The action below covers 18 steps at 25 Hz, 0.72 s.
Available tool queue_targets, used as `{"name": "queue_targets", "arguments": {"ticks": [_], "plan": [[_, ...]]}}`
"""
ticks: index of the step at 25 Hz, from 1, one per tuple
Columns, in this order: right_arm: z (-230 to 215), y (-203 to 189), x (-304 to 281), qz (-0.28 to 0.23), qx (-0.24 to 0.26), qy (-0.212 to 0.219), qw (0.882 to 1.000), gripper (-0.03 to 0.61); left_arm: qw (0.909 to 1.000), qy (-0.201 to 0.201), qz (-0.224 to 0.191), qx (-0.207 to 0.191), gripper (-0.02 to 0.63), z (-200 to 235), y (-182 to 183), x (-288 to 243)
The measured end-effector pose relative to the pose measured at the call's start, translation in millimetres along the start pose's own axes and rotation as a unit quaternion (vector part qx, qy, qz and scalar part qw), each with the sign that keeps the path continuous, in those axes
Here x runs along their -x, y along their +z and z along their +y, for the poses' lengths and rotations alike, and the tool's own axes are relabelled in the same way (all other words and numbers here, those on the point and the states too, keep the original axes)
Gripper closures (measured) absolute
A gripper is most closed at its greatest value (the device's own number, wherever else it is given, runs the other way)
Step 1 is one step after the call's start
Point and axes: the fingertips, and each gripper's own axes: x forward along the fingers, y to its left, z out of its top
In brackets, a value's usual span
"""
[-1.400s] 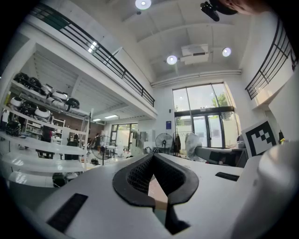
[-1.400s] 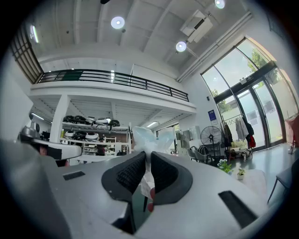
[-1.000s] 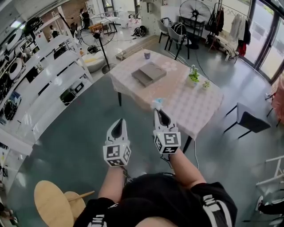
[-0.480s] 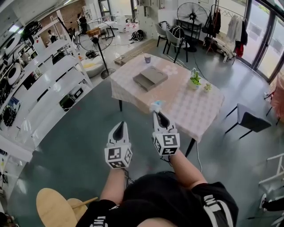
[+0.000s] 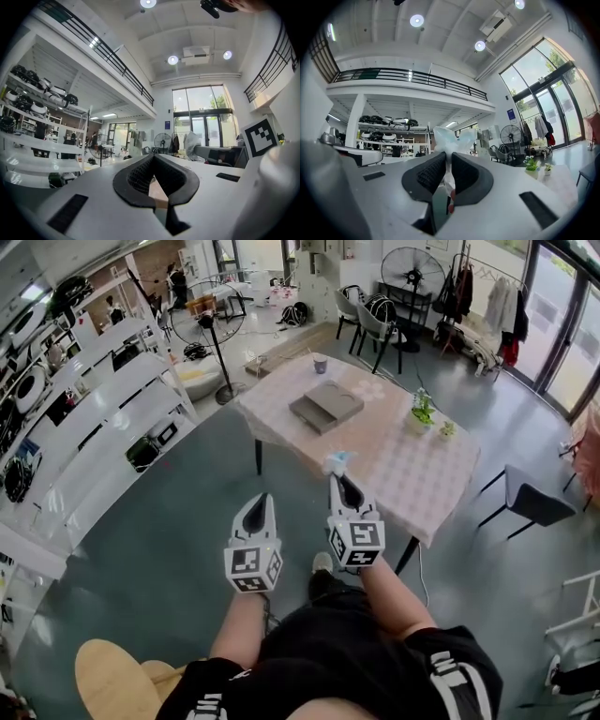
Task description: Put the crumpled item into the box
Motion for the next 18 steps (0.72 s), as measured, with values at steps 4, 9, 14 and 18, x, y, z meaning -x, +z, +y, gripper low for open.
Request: {"name": "queue_targets", "arguments": {"ticks": [4, 9, 14, 18], "plan": [[7.0, -12.0, -26.1, 0.001, 0.001, 0.007, 1.0, 0.54, 1.0, 0.008, -0.004, 0.001, 0.613, 24.4, -5.1, -14.0], [-7.6, -32.0, -84.9, 0.011, -0.007, 0.003, 1.0, 0.54, 0.9999, 0.012, 0.006, -0.007, 0.613, 50.8, -16.6, -62.0], [-26.2, -46.0, -161.7, 0.019, -0.007, 0.008, 1.0, 0.54, 0.9999, 0.01, 0.011, -0.007, 0.613, 78.9, -21.3, -132.8], [-39.1, -50.4, -231.3, 0.024, -0.006, 0.009, 1.0, 0.54, 0.9999, 0.005, 0.011, -0.012, 0.613, 108.2, -17.1, -194.8]]}}
